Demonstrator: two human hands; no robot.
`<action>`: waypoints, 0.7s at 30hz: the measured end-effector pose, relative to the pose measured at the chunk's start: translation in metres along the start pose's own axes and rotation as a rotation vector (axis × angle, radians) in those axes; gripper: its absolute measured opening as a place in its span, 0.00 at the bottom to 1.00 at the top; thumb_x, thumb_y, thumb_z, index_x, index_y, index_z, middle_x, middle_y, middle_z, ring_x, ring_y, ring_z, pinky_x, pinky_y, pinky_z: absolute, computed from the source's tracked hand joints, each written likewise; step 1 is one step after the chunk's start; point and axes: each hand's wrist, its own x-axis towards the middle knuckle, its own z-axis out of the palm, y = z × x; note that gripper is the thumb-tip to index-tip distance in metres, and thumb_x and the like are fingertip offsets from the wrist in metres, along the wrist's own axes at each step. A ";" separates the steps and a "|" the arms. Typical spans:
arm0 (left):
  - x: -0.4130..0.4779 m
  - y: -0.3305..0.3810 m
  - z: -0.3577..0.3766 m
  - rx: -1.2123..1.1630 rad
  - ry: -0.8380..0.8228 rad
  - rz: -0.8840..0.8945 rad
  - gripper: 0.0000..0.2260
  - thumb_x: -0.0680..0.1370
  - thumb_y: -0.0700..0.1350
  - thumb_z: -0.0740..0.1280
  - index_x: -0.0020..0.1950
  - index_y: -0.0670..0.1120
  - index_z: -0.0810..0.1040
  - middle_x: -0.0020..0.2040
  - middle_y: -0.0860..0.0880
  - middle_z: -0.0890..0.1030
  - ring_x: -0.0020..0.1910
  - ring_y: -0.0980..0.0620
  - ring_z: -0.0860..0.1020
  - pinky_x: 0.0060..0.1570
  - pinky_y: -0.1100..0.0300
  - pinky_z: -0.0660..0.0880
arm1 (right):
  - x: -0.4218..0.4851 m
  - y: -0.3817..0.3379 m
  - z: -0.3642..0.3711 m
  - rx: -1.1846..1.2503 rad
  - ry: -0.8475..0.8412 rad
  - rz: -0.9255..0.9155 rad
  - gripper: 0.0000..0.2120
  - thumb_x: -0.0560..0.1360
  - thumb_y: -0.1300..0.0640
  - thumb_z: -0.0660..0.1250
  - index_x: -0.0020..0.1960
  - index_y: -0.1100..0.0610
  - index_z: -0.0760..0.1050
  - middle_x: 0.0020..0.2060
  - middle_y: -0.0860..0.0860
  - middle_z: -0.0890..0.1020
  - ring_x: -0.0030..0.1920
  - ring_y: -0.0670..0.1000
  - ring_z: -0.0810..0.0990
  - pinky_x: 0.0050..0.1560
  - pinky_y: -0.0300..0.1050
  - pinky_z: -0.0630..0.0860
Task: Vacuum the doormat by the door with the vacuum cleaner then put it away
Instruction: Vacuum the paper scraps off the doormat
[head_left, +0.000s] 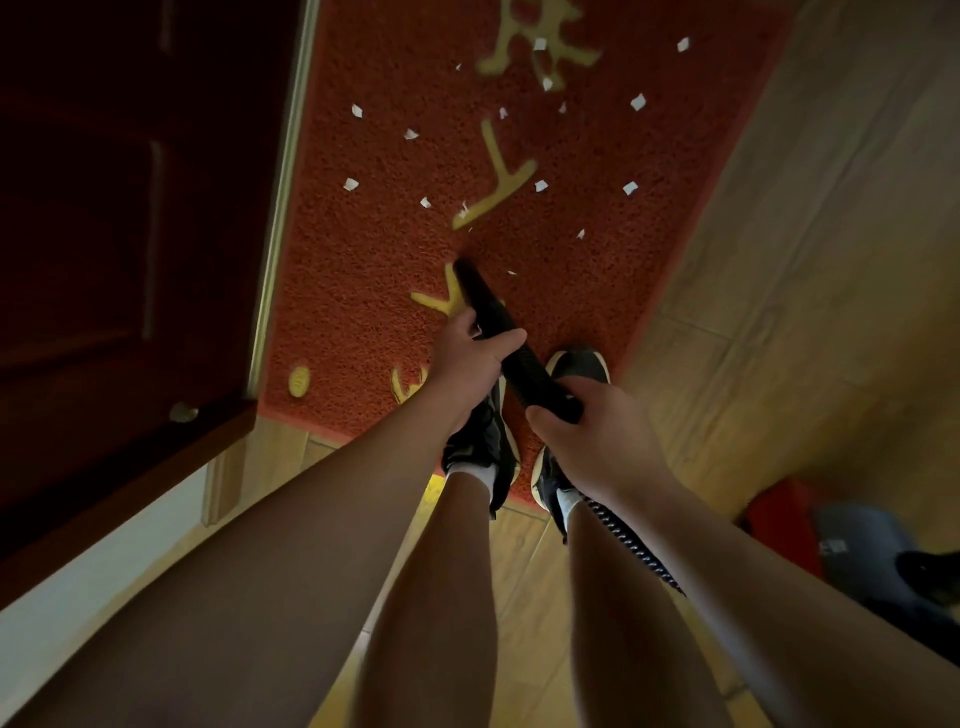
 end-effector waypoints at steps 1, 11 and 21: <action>-0.002 0.000 0.001 0.010 -0.006 0.000 0.19 0.77 0.50 0.74 0.68 0.51 0.78 0.64 0.51 0.80 0.62 0.46 0.79 0.65 0.42 0.77 | -0.001 0.002 0.000 0.002 0.004 -0.002 0.10 0.76 0.50 0.68 0.40 0.55 0.78 0.28 0.54 0.80 0.30 0.54 0.78 0.31 0.53 0.74; -0.007 0.002 0.020 0.035 -0.039 -0.007 0.28 0.69 0.56 0.77 0.67 0.49 0.79 0.61 0.49 0.82 0.60 0.48 0.81 0.63 0.43 0.79 | -0.014 0.015 -0.005 0.082 0.051 0.031 0.09 0.75 0.51 0.68 0.41 0.56 0.78 0.27 0.54 0.79 0.29 0.56 0.77 0.30 0.57 0.75; -0.011 0.000 0.036 0.028 -0.090 -0.015 0.26 0.71 0.50 0.75 0.67 0.44 0.77 0.60 0.46 0.83 0.59 0.46 0.82 0.62 0.43 0.80 | -0.022 0.028 -0.014 0.095 0.055 0.068 0.09 0.75 0.51 0.69 0.42 0.55 0.79 0.30 0.53 0.80 0.30 0.53 0.79 0.32 0.54 0.74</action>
